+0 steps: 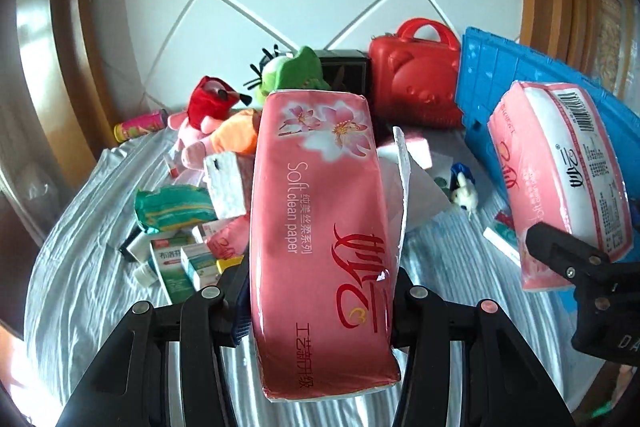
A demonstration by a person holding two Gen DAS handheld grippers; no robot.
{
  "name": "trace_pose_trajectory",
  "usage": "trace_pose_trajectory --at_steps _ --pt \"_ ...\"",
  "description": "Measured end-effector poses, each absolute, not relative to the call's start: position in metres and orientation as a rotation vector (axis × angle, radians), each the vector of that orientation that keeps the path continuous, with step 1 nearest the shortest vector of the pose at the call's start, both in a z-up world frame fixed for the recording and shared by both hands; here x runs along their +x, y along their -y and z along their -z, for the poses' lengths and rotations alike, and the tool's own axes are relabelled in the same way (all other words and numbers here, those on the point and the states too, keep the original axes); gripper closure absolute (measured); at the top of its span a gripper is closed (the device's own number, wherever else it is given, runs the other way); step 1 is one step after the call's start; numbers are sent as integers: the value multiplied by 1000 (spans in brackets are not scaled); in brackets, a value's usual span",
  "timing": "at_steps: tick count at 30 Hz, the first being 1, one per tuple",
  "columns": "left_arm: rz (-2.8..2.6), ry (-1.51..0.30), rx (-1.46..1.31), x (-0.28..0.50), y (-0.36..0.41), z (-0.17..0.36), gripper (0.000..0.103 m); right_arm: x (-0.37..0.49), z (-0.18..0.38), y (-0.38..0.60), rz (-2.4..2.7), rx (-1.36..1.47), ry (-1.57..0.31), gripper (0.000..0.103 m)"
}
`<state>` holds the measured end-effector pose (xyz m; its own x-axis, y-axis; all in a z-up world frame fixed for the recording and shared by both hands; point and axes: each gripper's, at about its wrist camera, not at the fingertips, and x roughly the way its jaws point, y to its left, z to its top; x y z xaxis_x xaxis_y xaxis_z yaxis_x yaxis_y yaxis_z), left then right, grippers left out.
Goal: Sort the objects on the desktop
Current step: 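Lift both tissue packs and carry them over the blue crate, then open both grippers to drop the tissue packs into the crate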
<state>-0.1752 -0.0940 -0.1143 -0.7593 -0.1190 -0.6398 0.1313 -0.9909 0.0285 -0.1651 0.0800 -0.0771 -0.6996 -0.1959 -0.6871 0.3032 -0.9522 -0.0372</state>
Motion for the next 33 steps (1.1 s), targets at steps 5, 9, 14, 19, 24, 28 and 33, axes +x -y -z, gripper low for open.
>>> trace_pose_trajectory --at_steps 5,9,14,19,24,28,33 --pt "2851 -26 879 -167 72 74 55 -153 25 -110 2724 865 -188 13" --pt "2879 -28 762 -166 29 43 55 -148 -11 -158 2776 726 -187 13" --pt "2946 -23 653 -171 -56 2 55 -149 -43 -247 2861 607 -195 13" --pt "3025 25 639 -187 -163 -29 54 -162 -54 -355 2989 592 -174 13" --pt "3120 106 728 -205 -264 -29 54 -177 -43 -446 3087 690 -164 13" --pt "3131 186 816 -219 -323 -21 54 -189 -26 -486 3093 768 -133 13" --pt "3110 233 890 -238 -357 -7 54 -209 -2 -513 3085 836 -95 13"
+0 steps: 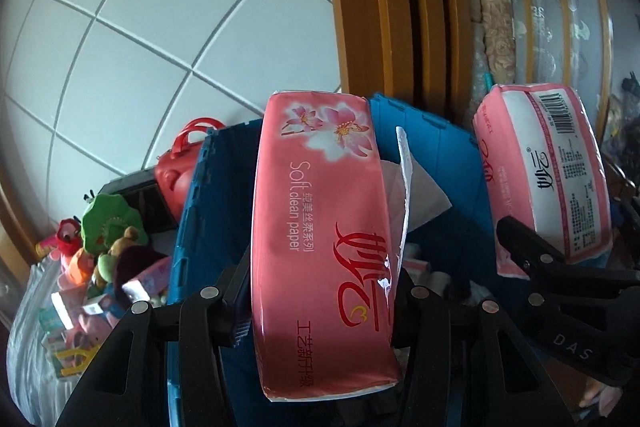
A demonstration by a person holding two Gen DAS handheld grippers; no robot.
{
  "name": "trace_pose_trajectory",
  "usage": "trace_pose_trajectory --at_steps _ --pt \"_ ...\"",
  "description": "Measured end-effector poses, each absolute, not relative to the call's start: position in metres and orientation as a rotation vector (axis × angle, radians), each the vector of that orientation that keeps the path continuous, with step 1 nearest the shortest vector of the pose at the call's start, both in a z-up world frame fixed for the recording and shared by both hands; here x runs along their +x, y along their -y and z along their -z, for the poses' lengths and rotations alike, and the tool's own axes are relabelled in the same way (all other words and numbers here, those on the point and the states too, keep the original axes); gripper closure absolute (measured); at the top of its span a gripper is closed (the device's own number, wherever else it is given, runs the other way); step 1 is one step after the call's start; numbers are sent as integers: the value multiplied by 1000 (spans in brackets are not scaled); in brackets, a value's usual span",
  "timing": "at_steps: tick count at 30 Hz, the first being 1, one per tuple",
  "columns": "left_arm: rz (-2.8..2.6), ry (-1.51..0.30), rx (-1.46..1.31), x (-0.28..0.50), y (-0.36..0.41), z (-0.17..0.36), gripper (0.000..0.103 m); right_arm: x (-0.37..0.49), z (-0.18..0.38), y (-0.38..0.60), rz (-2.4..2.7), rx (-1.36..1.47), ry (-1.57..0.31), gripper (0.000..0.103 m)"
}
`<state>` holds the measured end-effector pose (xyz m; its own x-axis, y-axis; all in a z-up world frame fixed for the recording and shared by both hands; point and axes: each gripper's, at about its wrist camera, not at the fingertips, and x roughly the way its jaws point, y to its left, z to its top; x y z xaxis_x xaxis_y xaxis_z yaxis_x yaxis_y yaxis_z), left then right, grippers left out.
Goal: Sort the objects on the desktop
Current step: 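Open both grippers to drop the tissue packs into the crate, then move both tools back from the crate toward the pile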
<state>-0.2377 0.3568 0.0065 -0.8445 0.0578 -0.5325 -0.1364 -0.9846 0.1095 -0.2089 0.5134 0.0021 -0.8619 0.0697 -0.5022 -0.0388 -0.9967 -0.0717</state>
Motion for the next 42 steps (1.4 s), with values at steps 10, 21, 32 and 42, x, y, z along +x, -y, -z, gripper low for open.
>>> trace_pose_trajectory --at_steps 10,21,32,42 --pt "-2893 -208 -877 -243 -376 -1 33 -221 4 -529 -2958 -834 90 6" --pt "-2944 -229 -806 -228 -373 -5 22 -216 7 -537 -2923 -838 73 0" --pt "-3004 -169 -747 -190 -331 -18 21 -196 -1 -523 -2945 -833 39 0" --pt "-3203 -37 -785 -150 -230 -12 20 -178 -15 -455 -3108 -770 8 0"
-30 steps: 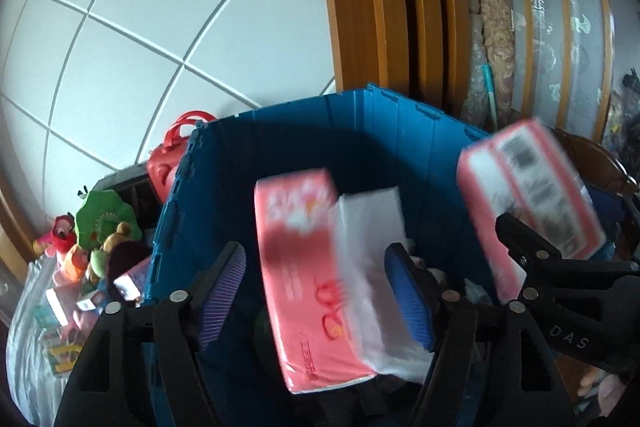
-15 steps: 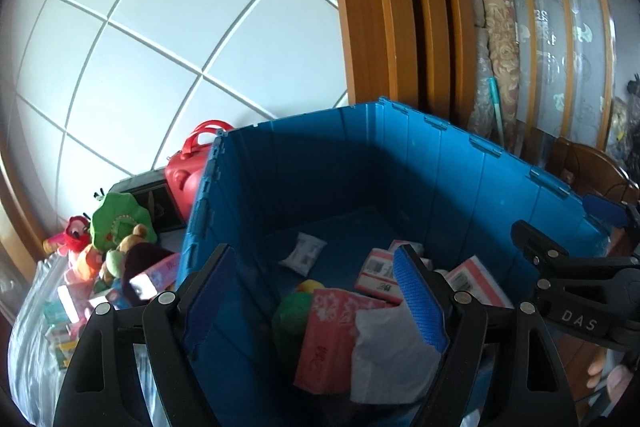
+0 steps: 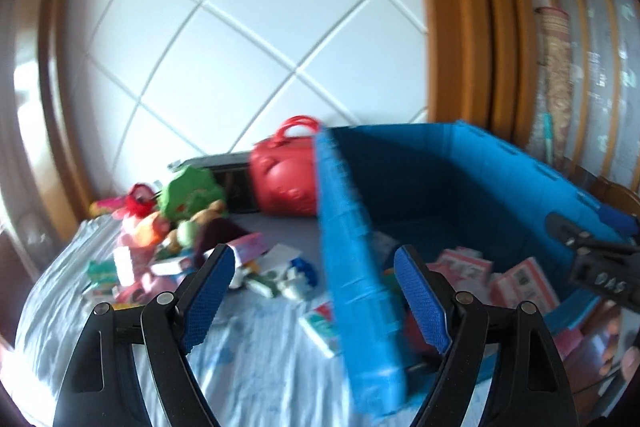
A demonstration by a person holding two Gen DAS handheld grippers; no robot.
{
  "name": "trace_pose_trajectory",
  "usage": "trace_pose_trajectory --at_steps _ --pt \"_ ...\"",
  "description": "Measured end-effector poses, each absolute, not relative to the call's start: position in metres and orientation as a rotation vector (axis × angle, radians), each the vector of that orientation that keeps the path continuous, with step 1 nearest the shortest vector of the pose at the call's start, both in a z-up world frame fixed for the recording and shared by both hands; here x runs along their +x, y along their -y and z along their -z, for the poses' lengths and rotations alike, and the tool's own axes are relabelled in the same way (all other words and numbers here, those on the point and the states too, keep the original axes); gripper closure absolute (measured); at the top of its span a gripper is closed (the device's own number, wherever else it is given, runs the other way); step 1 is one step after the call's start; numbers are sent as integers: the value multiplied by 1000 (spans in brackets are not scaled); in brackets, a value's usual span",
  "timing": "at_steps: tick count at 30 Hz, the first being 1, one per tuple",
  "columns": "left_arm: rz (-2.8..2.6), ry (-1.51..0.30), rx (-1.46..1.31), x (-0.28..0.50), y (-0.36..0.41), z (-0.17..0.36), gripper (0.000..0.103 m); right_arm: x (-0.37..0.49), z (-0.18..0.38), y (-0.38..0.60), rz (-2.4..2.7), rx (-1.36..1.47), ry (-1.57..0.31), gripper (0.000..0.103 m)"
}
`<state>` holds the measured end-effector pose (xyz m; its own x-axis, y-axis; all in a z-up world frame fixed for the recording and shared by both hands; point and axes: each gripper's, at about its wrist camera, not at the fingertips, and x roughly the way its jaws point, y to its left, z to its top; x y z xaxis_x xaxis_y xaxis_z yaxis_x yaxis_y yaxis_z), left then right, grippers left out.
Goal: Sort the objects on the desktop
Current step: 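Move both tools back from the crate toward the pile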
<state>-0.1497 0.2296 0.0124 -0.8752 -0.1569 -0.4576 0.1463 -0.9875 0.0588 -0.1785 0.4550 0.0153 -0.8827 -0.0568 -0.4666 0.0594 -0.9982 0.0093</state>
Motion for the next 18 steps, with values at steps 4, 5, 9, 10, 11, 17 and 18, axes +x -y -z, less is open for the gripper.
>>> trace_pose_trajectory --at_steps 4,5,9,10,11,17,18 --pt "2753 -17 740 -137 -166 6 20 -173 -22 -401 2887 648 4 0" --pt "2716 -35 751 -134 -147 12 20 -173 -23 -385 2861 635 -5 0" --pt "2584 -118 810 -122 -68 40 20 -172 -23 -310 2762 600 -71 0" --pt "2561 -131 821 -118 -48 47 20 -171 -22 -290 2742 597 -84 0" --pt "2537 -144 833 -114 -28 53 20 -171 -21 -271 2723 594 -95 0" --pt "2426 -160 912 -89 97 92 20 -174 15 -136 2615 693 -142 0" --pt "2410 -155 932 -86 118 98 20 -176 25 -112 2598 726 -143 0"
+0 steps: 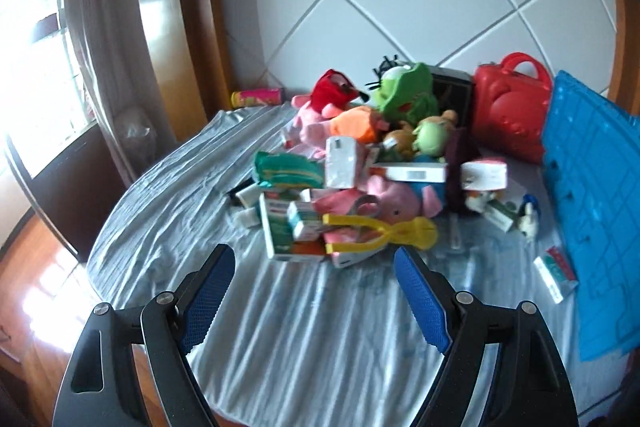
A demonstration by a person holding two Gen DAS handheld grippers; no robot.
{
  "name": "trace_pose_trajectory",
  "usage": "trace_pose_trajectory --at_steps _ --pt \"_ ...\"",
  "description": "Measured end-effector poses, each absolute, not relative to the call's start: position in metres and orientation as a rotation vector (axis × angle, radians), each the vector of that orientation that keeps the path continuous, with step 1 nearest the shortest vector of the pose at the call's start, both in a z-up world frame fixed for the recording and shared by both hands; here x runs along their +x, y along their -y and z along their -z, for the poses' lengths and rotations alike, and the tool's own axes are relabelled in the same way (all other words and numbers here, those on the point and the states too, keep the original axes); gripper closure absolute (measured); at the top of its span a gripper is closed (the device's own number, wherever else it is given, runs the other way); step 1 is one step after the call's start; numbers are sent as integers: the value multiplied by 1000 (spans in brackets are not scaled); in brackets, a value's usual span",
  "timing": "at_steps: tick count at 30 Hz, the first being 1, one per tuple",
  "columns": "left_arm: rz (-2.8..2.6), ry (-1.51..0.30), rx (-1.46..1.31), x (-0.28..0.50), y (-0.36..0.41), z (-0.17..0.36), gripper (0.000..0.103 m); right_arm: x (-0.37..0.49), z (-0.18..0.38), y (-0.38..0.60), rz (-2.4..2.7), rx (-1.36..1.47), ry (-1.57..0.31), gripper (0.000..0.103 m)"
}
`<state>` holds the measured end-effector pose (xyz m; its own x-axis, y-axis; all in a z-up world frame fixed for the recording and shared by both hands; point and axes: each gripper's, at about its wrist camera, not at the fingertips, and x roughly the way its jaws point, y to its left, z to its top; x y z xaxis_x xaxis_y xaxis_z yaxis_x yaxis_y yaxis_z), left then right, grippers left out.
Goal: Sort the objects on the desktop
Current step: 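Move both tools back from the crate toward the pile, then lower the left gripper to the metal tongs while the right gripper approaches the yellow snowball toy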
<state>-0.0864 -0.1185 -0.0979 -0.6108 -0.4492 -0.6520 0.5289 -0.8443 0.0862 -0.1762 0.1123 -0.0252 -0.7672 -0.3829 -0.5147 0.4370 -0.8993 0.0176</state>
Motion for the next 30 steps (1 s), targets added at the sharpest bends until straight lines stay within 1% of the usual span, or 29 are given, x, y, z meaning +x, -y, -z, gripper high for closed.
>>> trace_pose_trajectory --at_steps 4,8,12,17,22,26,30 --pt "2360 -148 1004 -85 189 119 20 -182 63 -48 2556 875 -131 0" --pt "2315 -213 1118 -92 232 148 20 -185 104 -12 2526 1038 -172 0" --pt "2271 -243 1209 -100 254 184 20 -199 137 6 2510 1165 -203 0" --pt "2260 -249 1318 -118 260 212 20 -220 171 26 2450 1288 -210 0" --pt "2237 -303 1355 -143 263 231 20 -241 191 45 2371 1328 -245 0" --pt "2261 -297 1353 -164 261 234 20 -258 198 60 2339 1317 -260 0" --pt "2292 -265 1326 -183 262 227 20 -276 199 74 2339 1325 -209 0"
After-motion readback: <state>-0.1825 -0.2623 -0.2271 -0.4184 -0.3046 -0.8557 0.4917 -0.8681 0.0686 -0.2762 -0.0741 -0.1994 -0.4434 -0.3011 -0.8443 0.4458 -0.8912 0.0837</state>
